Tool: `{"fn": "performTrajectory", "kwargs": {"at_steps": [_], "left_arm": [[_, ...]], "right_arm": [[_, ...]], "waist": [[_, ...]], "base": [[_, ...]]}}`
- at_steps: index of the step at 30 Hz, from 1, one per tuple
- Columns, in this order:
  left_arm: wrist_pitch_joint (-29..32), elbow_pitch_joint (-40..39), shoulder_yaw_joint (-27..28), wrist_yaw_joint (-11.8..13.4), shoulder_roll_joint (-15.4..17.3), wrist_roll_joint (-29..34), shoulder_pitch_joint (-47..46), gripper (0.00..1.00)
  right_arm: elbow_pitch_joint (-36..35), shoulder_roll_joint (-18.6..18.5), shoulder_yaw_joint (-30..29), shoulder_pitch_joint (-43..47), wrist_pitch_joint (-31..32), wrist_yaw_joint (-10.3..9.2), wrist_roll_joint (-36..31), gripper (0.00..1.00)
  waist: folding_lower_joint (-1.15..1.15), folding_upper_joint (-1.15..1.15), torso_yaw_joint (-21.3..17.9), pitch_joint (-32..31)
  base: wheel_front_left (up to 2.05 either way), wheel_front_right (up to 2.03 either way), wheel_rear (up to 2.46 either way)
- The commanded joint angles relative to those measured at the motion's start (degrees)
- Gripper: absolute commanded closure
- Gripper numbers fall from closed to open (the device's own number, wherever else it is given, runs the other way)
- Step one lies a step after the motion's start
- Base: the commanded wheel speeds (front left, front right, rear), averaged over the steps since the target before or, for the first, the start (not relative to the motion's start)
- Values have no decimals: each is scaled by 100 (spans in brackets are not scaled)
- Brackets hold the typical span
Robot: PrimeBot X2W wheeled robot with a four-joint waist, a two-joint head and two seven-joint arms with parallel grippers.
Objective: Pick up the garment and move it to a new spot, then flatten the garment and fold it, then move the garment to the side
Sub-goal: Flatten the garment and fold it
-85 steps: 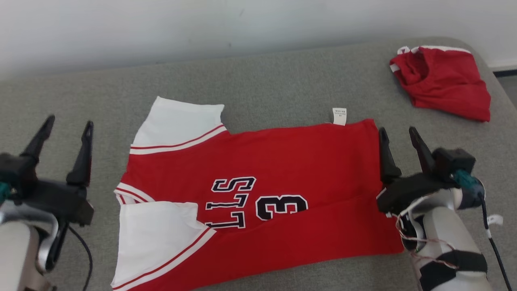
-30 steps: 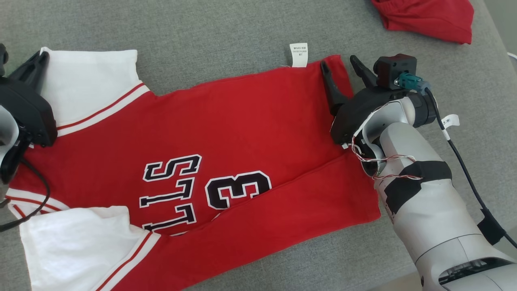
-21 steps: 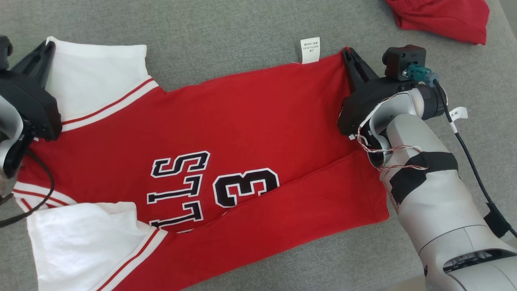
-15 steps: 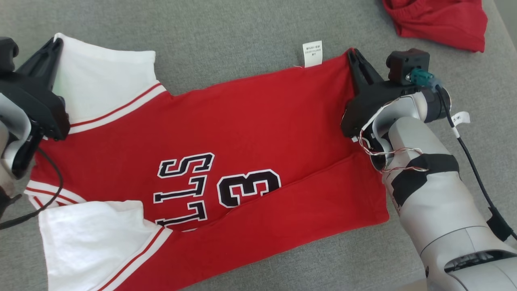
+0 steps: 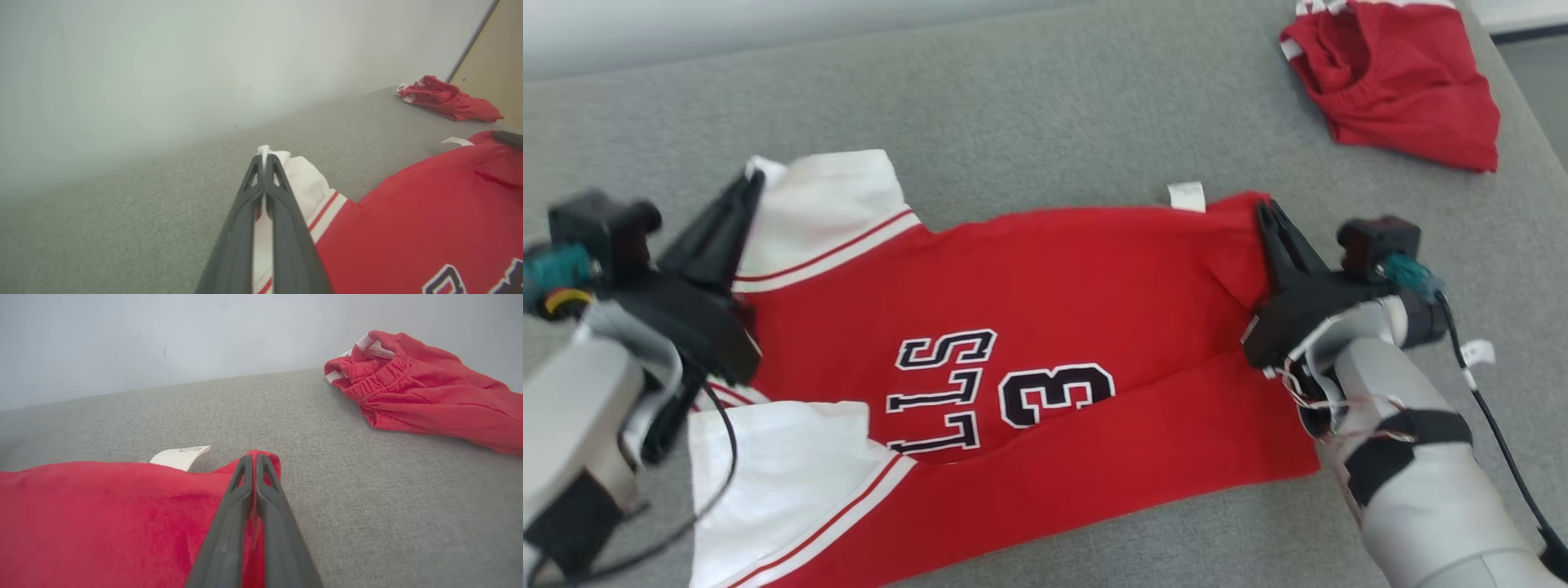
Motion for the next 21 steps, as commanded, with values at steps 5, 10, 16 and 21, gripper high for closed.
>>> {"fn": "performTrajectory", "kwargs": {"at_steps": [5, 10, 16, 21], "left_arm": [[-27, -1069, 649, 361, 76, 224, 1188, 100], [-29, -2097, 1307, 615, -56, 572, 2406, 100], [-29, -2573, 1683, 736, -235, 812, 3183, 100], [-30, -2735, 1893, 733, -475, 975, 3843, 100]], "right_arm": [[-401, -263, 43, 580, -36, -16, 425, 100], [-735, -470, -43, 1075, -6, -16, 789, 100], [-1002, -601, -157, 1471, 18, -16, 1063, 100], [-1344, -710, -303, 1920, 34, -16, 1262, 100]], "waist": [[1, 1, 319, -324], [1, 1, 483, -507], [1, 1, 634, -648], [1, 1, 777, -764]], "base": [[0, 0, 0], [0, 0, 0], [0, 0, 0], [0, 0, 0]]}}
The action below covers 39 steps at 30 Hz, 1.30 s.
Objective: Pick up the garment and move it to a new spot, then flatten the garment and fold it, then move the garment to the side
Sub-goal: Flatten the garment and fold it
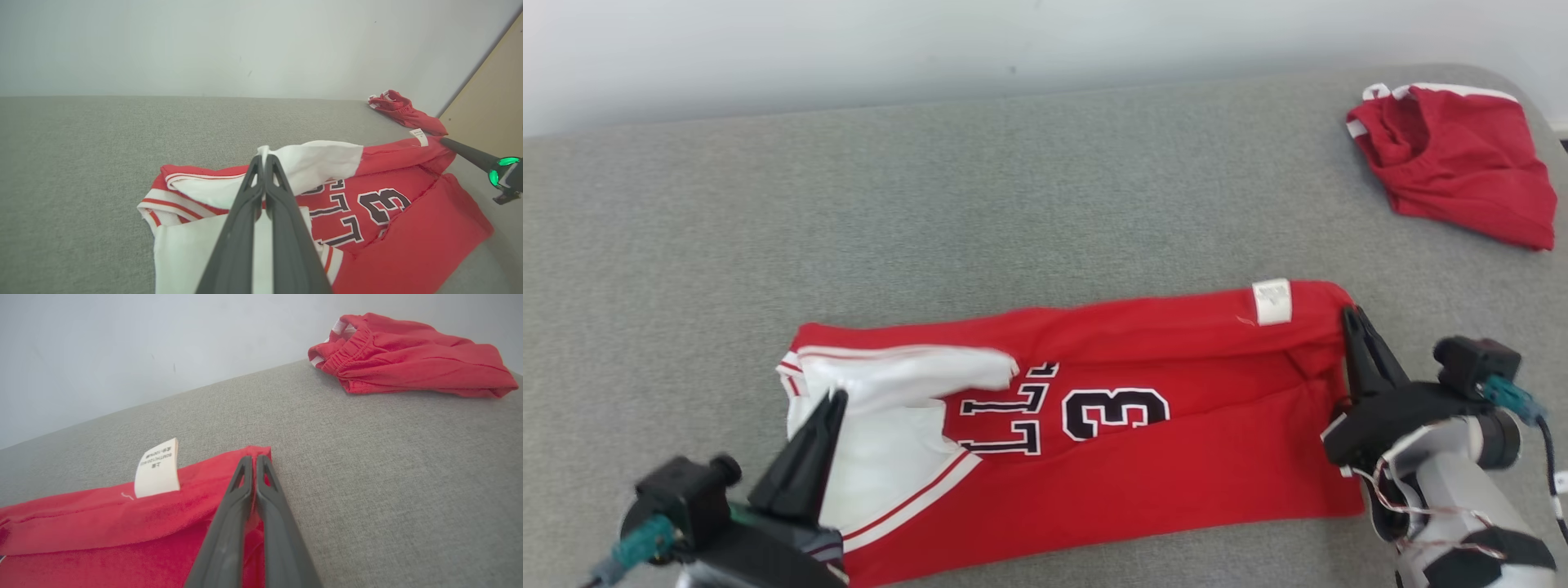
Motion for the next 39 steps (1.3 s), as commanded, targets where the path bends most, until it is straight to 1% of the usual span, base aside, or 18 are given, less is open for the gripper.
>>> {"fn": "performTrajectory", "kwargs": {"at_steps": [1, 5, 7, 13, 14, 15, 16, 17, 18, 21, 24, 29, 34, 36, 37, 39], "left_arm": [[-17, -3, 48, -30, -82, 56, 182, 100], [-17, 181, 74, -76, -259, 289, 477, 100], [-17, 298, 151, -107, -389, 290, 586, 100], [-17, 713, 283, -230, -662, 551, 794, 100], [-17, 787, 301, -249, -709, 598, 802, 100], [-17, 879, 323, -261, -737, 656, 804, 73], [-17, 962, 360, -283, -773, 708, 801, 57], [-17, 1015, 396, -284, -809, 780, 788, 18], [-17, 1066, 451, -275, -867, 848, 783, 0], [-17, 1051, 733, -309, -1020, 1082, 810, 0], [-17, 859, 1142, -193, -1199, 1369, 939, 0], [-17, 384, 2035, -41, -1497, 1952, 1177, 0], [-17, -14, 2684, 146, -1718, 2675, 1472, 0], [-17, -134, 2938, 164, -1845, 2853, 1569, 0], [-17, -134, 2938, 164, -1845, 2853, 1569, 0], [-17, -205, 3108, 153, -1936, 3032, 1689, 0]], "right_arm": [[-130, -35, -58, 186, 13, -16, 86, 100], [-482, -89, -208, 604, 132, -16, 199, 100], [-672, -89, -284, 778, 200, -16, 181, 100], [-1104, 24, -553, 1178, 530, -16, 93, 100], [-1157, 40, -590, 1207, 583, -16, 67, 94], [-1212, 53, -627, 1236, 626, -16, 50, 57], [-1260, 70, -674, 1278, 668, -16, 19, 38], [-1303, 84, -712, 1319, 694, -16, -18, 16], [-1339, 97, -755, 1360, 721, -16, -49, 0], [-1497, 127, -872, 1444, 769, -16, -104, 0], [-1656, 130, -971, 1550, 821, -16, -165, 0], [-1794, 116, -1113, 1637, 1030, -16, -267, 0], [-1615, 111, -1249, 1534, 1259, -17, -411, 0], [-1444, 107, -1323, 1478, 1291, -17, -476, 0], [-1444, 107, -1323, 1478, 1291, -17, -476, 0], [-1245, 105, -1417, 1411, 1301, -17, -544, 0]], "waist": [[1, 1, 118, -92], [1, 1, 207, -149], [1, 1, 226, -169], [1, 1, 241, -220], [1, 1, 247, -228], [1, 1, 256, -235], [1, 1, 263, -247], [1, 1, 270, -254], [1, 1, 283, -267], [1, 1, 324, -323], [1, 1, 363, -412], [1, 1, 445, -558], [1, 1, 525, -667], [1, 1, 560, -700], [1, 1, 560, -700], [1, 1, 600, -731]], "base": [[0, 0, 0], [0, 0, 0], [0, 0, 0], [0, 0, 0], [0, 0, 0], [0, 0, 0], [0, 0, 0], [0, 0, 0], [0, 0, 0], [0, 0, 0], [0, 0, 0], [0, 0, 0], [0, 0, 0], [0, 0, 0], [0, 0, 0], [0, 0, 0]]}}
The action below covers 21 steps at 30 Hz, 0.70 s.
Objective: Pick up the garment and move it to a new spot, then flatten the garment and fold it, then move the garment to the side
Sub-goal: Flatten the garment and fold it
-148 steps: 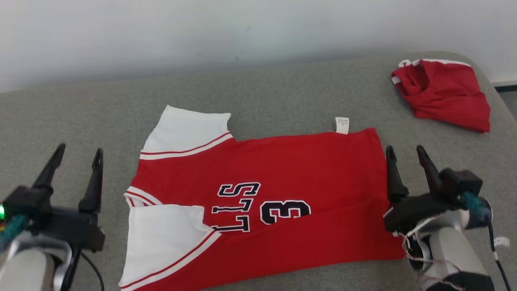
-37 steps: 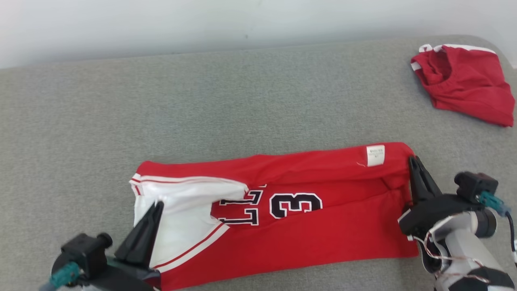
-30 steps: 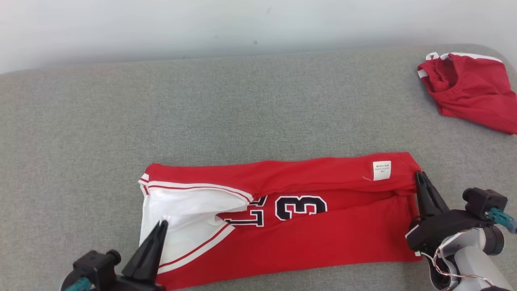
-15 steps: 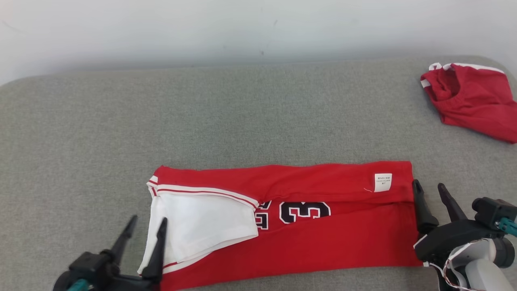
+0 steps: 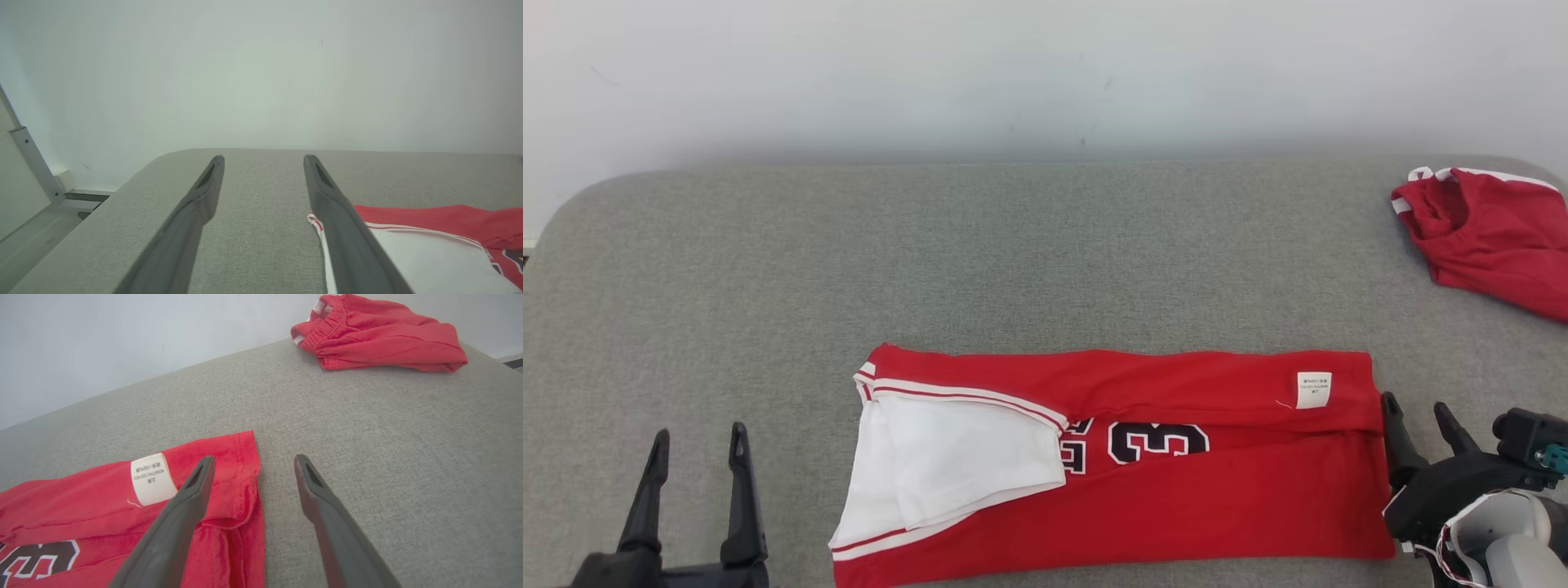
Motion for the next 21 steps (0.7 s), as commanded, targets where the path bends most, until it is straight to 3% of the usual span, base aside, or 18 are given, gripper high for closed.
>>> {"fn": "performTrajectory", "kwargs": {"at_steps": [1, 16, 17, 18, 21], "left_arm": [[-17, -36, 64, -13, -52, 100, 115, 0], [-17, 84, 552, -365, -581, 689, 439, 0], [-17, 95, 575, -399, -598, 711, 437, 0], [-17, 107, 599, -413, -617, 728, 432, 0], [-17, 148, 668, -493, -662, 788, 396, 0]], "right_arm": [[94, 8, -36, -50, 18, -17, -67, 0], [1683, 169, 83, -431, 67, -17, -152, 0], [1751, 189, 143, -449, 83, -17, -125, 31], [1802, 202, 197, -469, 74, -17, -96, 53], [1937, 251, 343, -569, 17, -17, -2, 86]], "waist": [[1, 0, 54, -44], [1, 0, 187, -139], [1, 0, 186, -142], [1, 0, 186, -142], [1, 0, 191, -139]], "base": [[0, 0, 0], [0, 0, 0], [0, 0, 0], [0, 0, 0], [0, 0, 0]]}}
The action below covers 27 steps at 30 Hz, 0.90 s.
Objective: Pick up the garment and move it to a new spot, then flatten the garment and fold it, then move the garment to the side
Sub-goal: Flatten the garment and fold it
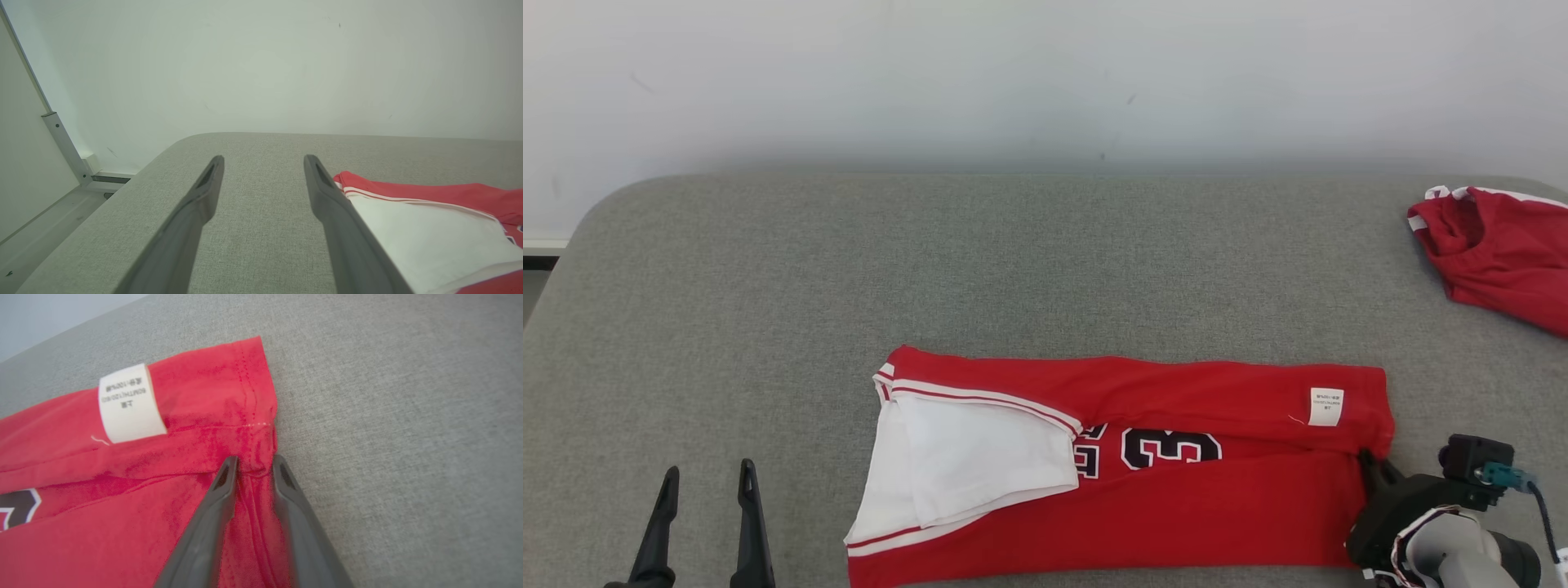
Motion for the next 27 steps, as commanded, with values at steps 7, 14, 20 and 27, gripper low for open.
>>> {"fn": "performTrajectory", "kwargs": {"at_steps": [7, 14, 20, 27], "left_arm": [[-18, 124, 128, -123, -93, 162, 24, 0], [-18, 184, 265, -149, -152, 265, 159, 0], [-18, 215, 318, -171, -216, 310, 229, 0], [-18, 201, 370, -204, -286, 323, 288, 0]], "right_arm": [[233, 5, 359, -166, -147, -8, 290, 100], [317, -570, 363, -221, -380, -10, 454, 100], [219, -1094, 293, -197, -393, -10, 545, 100], [-374, -1261, 478, -160, -298, -10, 535, 100]], "waist": [[0, 0, 21, -50], [0, 0, -66, -210], [0, 0, -195, -315], [0, 0, -406, -348]], "base": [[0, 0, 0], [0, 0, 0], [0, 0, 0], [0, 0, 0]]}}
